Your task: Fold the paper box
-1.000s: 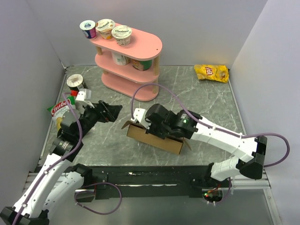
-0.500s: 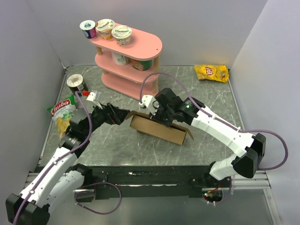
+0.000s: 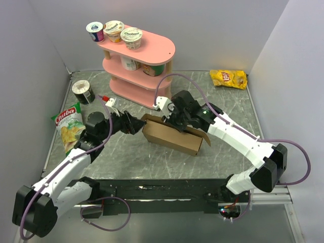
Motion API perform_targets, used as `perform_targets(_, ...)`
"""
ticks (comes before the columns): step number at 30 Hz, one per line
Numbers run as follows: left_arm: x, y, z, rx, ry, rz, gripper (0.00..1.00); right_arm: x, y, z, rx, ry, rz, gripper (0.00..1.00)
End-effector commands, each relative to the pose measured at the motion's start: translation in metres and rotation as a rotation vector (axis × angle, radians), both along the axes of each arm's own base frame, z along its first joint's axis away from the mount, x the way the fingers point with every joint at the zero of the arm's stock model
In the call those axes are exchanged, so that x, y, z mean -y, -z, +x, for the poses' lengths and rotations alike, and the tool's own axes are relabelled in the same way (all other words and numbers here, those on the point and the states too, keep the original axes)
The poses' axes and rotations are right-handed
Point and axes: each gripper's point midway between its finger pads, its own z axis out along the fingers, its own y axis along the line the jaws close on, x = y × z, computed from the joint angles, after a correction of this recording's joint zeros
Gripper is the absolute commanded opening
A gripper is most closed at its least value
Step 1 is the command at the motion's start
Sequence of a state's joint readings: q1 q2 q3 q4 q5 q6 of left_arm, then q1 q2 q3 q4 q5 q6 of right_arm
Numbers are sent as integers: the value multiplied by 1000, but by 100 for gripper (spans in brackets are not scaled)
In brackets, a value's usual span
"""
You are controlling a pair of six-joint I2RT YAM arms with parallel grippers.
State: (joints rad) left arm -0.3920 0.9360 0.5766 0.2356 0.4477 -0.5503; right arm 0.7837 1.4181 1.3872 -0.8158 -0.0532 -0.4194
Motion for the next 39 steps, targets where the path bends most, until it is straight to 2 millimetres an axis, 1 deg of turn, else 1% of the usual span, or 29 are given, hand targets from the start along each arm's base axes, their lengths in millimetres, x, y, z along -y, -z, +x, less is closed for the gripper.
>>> perform_targets(1, 6, -30, 10, 121, 20, -16, 75, -7, -5, 12, 34, -13, 34, 36)
perform_targets(3, 5, -29, 14, 121, 10, -6, 72, -8, -5, 13, 36, -16, 39, 36)
perform_targets(4, 5, -29, 16, 125, 5, 3, 66, -8, -6, 14, 40, -18, 42, 36)
perform_targets(6, 6, -30, 18, 131, 3, 9, 61, -8, -6, 15, 42, -16, 42, 36)
perform_targets(9, 7, -28, 22, 125, -1, 22, 59, -9, -7, 16, 51, -21, 44, 36)
perform_targets(14, 9, -30, 26, 130, -11, 28, 43, -9, -6, 17, 52, -25, 39, 36)
perform_targets(19, 15, -22, 31, 98, -35, 79, 37, -10, -6, 18, 55, -26, 43, 36)
perform_targets(21, 22, -17, 29, 96, -34, 110, 35, -10, -6, 19, 58, -26, 46, 36)
perform_targets(22, 20, -17, 32, 95, -62, 126, 33, -11, -7, 19, 60, -26, 46, 36)
perform_targets(24, 25, -18, 32, 101, -64, 147, 30, -10, -6, 20, 61, -22, 45, 36)
perform_targets(25, 26, -19, 33, 103, -72, 155, 27, -10, -6, 20, 61, -24, 45, 36)
perform_targets(26, 26, -15, 33, 91, -83, 171, 25, -10, -7, 20, 63, -21, 45, 36)
perform_targets(27, 26, -18, 36, 92, -94, 175, 22, -11, -6, 20, 64, -23, 47, 36)
perform_targets(28, 26, -18, 36, 83, -101, 180, 15, -10, -6, 21, 65, -20, 46, 36)
perform_targets(29, 25, -16, 38, 67, -116, 190, 13, -9, -6, 21, 65, -19, 45, 36)
perform_targets(31, 27, -18, 40, 52, -126, 192, 8, -10, -6, 21, 67, -18, 45, 36)
perform_targets(35, 28, -18, 44, 8, -152, 196, 1, -9, -4, 21, 71, -14, 44, 36)
perform_targets(37, 27, -20, 48, -17, -173, 192, 1, -8, -2, 21, 70, -11, 42, 36)
perform_targets(38, 26, -15, 47, -45, -176, 203, 1, -7, -1, 22, 72, -6, 38, 36)
perform_targets(39, 27, -16, 47, -73, -181, 203, 1, -7, 0, 21, 71, -7, 36, 36)
